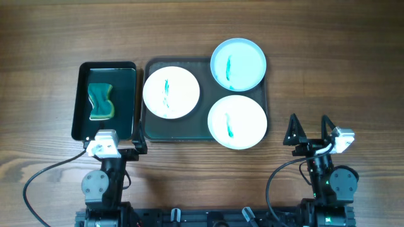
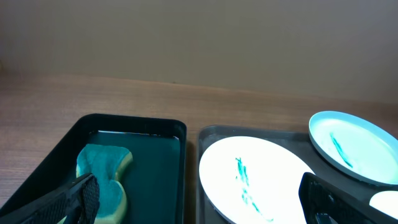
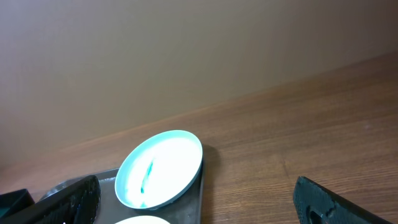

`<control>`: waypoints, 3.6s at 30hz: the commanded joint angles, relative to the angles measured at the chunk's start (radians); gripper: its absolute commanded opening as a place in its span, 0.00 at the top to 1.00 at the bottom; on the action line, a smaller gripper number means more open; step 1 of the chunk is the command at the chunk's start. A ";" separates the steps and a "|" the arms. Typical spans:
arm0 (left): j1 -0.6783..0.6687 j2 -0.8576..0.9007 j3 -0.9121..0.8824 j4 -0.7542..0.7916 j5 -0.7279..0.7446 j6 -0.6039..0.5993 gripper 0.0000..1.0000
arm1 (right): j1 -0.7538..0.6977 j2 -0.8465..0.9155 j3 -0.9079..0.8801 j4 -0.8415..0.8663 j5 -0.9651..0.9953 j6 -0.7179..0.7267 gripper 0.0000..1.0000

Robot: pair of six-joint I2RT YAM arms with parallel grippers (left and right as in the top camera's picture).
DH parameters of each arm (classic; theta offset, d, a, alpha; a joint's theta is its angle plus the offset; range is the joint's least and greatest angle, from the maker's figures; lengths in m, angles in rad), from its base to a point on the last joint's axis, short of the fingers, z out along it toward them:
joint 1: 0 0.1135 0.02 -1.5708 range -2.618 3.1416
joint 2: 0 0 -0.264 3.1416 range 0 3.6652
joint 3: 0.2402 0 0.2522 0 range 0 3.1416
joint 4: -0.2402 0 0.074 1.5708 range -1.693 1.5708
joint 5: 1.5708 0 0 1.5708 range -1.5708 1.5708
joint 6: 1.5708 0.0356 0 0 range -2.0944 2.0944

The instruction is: Clean dirty plates on tray and stack at the side

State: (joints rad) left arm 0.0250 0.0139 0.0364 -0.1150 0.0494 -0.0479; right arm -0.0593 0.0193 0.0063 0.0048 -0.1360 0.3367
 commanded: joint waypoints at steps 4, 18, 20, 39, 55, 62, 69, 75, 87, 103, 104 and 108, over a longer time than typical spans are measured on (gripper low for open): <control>-0.005 -0.005 -0.012 0.004 -0.010 -0.013 0.00 | 0.006 -0.008 -0.001 0.004 0.010 0.006 0.00; -0.005 -0.005 -0.012 0.004 -0.010 -0.013 0.00 | 0.006 -0.008 -0.001 0.004 0.010 0.006 0.00; -0.005 -0.005 -0.012 0.004 -0.010 -0.013 0.00 | 0.006 -0.008 -0.001 0.004 0.010 0.006 0.00; -0.005 -0.005 -0.012 0.004 -0.010 -0.013 0.00 | 0.006 -0.008 -0.001 0.005 0.007 0.011 0.00; -0.005 -0.005 -0.012 0.004 -0.010 -0.013 0.00 | 0.006 -0.006 -0.001 0.006 -0.025 -0.068 0.00; -0.005 -0.005 -0.009 0.000 0.010 -0.013 0.00 | 0.006 0.025 0.011 -0.005 -0.082 -0.180 0.00; -0.005 -0.005 -0.009 -0.001 0.013 -0.013 0.00 | 0.006 0.035 0.026 -0.006 -0.082 -0.272 0.00; -0.005 -0.005 -0.003 0.000 0.013 -0.013 0.00 | 0.006 0.038 0.026 -0.005 -0.082 -0.311 0.00; -0.005 -0.005 0.027 -0.004 0.013 -0.013 0.00 | 0.006 0.038 0.026 0.010 -0.080 -0.316 0.00; -0.005 0.366 0.353 -0.098 0.077 -0.013 0.00 | 0.006 0.159 0.208 0.005 -0.111 -0.333 0.00; -0.005 0.411 0.399 -0.125 0.081 -0.013 0.00 | 0.006 0.198 0.236 0.004 -0.119 -0.333 0.00; -0.005 0.602 0.615 -0.272 0.097 -0.013 0.00 | 0.006 0.459 0.430 -0.045 -0.225 -0.333 0.00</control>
State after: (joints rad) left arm 0.0250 0.5137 0.5171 -0.3290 0.1139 -0.0513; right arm -0.0593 0.3527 0.3206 -0.0128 -0.2707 0.0128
